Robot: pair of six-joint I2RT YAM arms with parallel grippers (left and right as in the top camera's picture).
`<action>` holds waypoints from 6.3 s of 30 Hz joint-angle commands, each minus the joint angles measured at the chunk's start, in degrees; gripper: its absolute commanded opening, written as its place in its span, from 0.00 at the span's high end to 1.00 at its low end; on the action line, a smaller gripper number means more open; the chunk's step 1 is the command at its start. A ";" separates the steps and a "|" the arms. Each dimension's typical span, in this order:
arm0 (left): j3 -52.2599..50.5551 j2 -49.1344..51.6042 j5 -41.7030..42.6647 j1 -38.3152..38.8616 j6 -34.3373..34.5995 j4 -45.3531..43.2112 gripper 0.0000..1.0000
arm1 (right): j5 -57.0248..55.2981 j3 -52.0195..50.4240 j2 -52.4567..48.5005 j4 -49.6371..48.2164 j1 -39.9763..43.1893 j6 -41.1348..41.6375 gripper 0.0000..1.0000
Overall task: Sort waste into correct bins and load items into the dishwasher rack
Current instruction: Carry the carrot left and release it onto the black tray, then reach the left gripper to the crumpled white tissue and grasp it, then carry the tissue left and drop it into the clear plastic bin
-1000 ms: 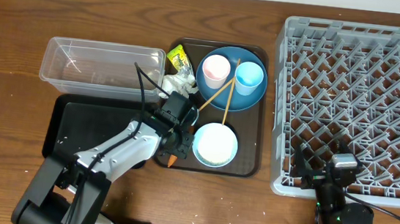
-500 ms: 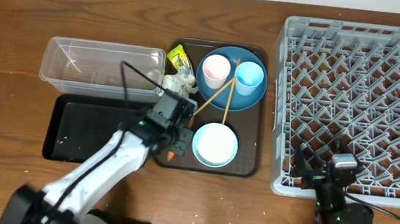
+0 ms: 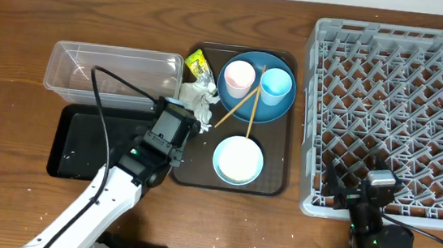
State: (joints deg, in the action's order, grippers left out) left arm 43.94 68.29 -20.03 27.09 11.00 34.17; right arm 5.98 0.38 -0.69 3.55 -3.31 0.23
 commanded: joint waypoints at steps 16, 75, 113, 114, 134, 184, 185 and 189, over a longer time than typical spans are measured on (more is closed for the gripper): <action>-0.98 11.21 -1.40 -17.40 3.26 -0.37 0.90 | 0.46 -0.09 0.31 0.11 -0.09 0.37 0.01; 2.47 3.28 33.09 -13.11 4.79 -13.31 0.61 | 0.46 -0.07 0.31 0.11 -0.09 0.37 0.01; 2.47 25.79 29.64 -8.35 4.72 -34.10 0.59 | 0.46 -0.09 0.31 0.11 -0.09 0.37 0.01; 2.47 26.29 29.64 -8.35 4.70 -34.49 0.59 | 0.46 -0.07 0.31 0.11 -0.09 0.37 0.01; 2.47 25.40 29.70 -8.35 4.72 -33.70 0.94 | 0.46 -0.07 0.31 0.13 -0.09 0.37 0.01; 2.47 1.88 13.11 -22.53 6.86 -29.03 0.94 | 0.46 -0.09 0.31 0.11 -0.09 0.37 0.01; 2.47 2.97 13.11 -23.02 6.86 -29.73 0.94 | 0.46 -0.09 0.31 0.13 -0.09 0.37 0.01; 2.47 8.37 13.09 -24.98 6.64 -32.70 0.93 | 0.46 -0.07 0.31 0.13 -0.09 0.37 0.01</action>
State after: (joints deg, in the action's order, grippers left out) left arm 45.58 73.76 -5.58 3.36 17.82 2.35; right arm 5.98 0.38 -0.69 3.55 -3.31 0.23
